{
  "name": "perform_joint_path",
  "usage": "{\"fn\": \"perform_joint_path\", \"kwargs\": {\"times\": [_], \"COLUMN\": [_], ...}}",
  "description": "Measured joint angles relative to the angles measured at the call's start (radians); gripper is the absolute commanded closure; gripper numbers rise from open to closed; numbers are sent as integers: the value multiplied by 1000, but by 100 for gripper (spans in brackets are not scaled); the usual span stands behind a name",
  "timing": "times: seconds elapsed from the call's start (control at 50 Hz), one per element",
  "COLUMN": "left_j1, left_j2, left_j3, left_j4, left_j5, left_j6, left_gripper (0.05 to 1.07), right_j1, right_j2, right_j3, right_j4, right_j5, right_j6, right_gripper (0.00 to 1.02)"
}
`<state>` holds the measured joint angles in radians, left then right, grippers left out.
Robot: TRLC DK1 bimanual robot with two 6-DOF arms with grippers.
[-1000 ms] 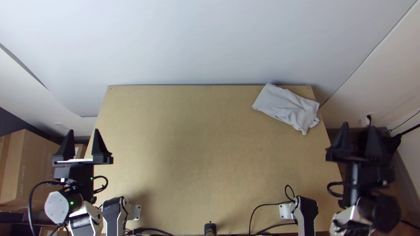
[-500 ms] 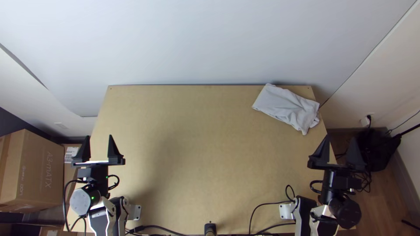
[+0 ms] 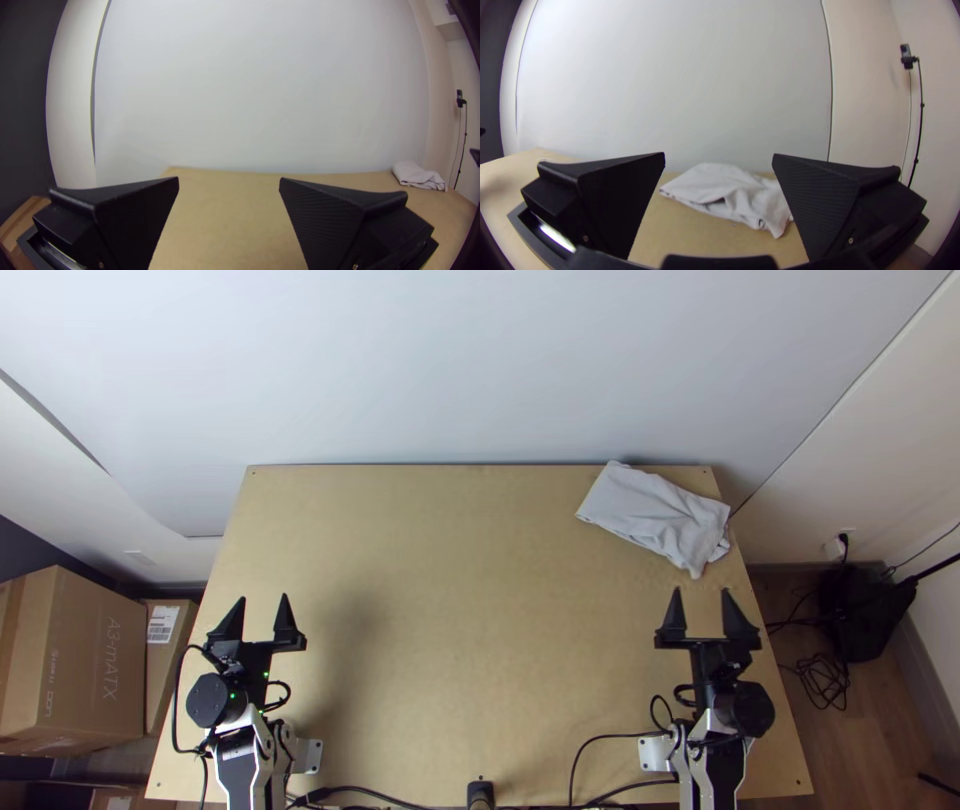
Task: Fold the t-shirt
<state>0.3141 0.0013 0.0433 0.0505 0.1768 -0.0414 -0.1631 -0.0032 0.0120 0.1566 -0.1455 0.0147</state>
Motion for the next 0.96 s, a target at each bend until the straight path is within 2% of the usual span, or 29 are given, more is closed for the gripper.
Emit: {"fn": "perform_joint_path", "kwargs": {"times": [0.12, 0.96], "left_j1": [0, 0], "left_j2": [-1, -1], "left_j3": [0, 0], "left_j4": [-4, -5], "left_j5": [-23, -25], "left_j6": [-8, -11], "left_gripper": [10, 10], "right_j1": [3, 4], "right_j2": [2, 2], "right_j3": [0, 0], "right_j4": [-125, -129], "right_j5": [19, 34], "right_j6": [14, 18], "right_gripper": [3, 3]}}
